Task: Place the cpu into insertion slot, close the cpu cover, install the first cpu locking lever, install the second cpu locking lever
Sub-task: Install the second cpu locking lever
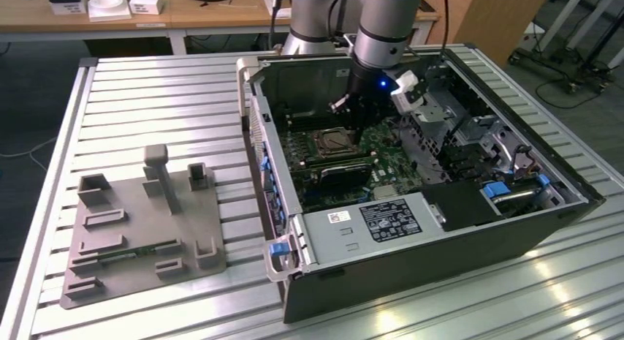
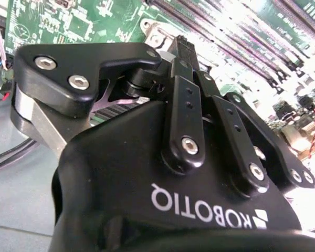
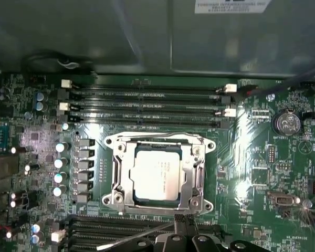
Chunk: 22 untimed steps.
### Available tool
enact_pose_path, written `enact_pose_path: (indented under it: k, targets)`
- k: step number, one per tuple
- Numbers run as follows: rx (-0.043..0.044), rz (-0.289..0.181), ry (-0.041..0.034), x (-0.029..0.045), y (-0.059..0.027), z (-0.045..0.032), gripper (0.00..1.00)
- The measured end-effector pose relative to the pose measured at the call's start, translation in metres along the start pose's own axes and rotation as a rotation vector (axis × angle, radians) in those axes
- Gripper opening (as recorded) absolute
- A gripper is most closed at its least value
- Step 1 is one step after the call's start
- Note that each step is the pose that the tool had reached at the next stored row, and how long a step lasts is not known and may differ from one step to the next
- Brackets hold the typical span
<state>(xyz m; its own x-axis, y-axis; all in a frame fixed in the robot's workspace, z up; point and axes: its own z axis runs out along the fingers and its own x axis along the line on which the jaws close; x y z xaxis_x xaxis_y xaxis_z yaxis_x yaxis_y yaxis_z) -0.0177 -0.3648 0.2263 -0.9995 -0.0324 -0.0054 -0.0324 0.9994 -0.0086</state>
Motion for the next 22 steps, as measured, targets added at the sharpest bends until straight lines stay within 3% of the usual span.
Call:
enact_pose_path:
  k: [9,22]
  targets:
    - [0.0001,0.0,0.0,0.0,-0.002,-0.0083,0.1]
    - [0.0,0.0,0.0,0.0004,-0.0127,-0.0097,0.1]
